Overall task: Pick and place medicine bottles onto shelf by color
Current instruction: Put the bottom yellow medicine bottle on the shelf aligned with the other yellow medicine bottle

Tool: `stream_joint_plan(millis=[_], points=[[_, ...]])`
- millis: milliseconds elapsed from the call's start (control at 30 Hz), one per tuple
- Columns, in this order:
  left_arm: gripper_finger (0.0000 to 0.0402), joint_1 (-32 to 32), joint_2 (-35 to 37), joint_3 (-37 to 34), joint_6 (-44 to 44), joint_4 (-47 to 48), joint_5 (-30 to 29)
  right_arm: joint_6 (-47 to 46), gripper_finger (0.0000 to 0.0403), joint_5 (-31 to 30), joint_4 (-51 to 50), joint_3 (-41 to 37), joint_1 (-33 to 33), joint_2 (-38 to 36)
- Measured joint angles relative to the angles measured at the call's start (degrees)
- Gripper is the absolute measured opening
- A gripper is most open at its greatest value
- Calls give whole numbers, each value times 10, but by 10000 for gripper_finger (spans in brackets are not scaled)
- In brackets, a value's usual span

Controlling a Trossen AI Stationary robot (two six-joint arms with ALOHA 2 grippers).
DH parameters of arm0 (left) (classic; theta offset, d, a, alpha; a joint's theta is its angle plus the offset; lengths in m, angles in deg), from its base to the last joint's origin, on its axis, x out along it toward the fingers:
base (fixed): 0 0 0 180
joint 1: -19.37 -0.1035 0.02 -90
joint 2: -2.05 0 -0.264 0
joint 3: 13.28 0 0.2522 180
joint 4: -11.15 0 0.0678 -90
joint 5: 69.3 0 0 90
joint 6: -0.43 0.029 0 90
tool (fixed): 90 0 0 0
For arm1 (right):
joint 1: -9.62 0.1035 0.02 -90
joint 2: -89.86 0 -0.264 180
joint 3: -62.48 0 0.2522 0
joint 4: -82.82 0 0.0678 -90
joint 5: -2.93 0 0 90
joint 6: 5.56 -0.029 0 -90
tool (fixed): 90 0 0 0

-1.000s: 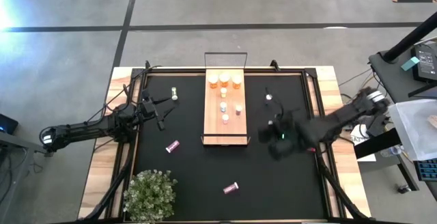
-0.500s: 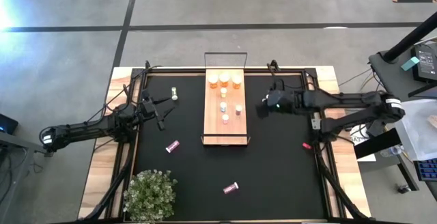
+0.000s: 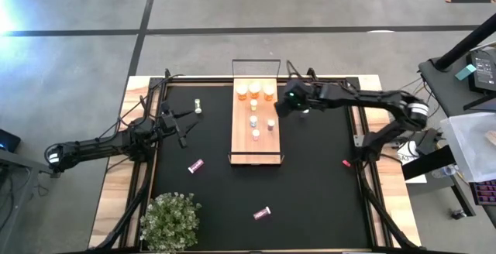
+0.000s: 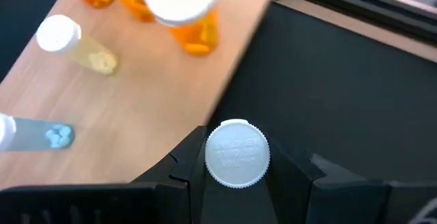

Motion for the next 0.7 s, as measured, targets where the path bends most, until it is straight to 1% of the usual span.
stream_joint_plan(millis=[133,300,467,567,700], points=[[199,0,-1,0,0,0,0,35,112,27,7,47,-11,55],[199,0,0,0,0,0,0,48,112,72,10,91,-30,99],[199,0,0,0,0,0,0,74,112,91,28,101,-35,120],[199,0,0,0,0,0,0,90,112,97,57,100,-35,125],[199,0,0,0,0,0,0,109,112,110,68,98,-34,130]])
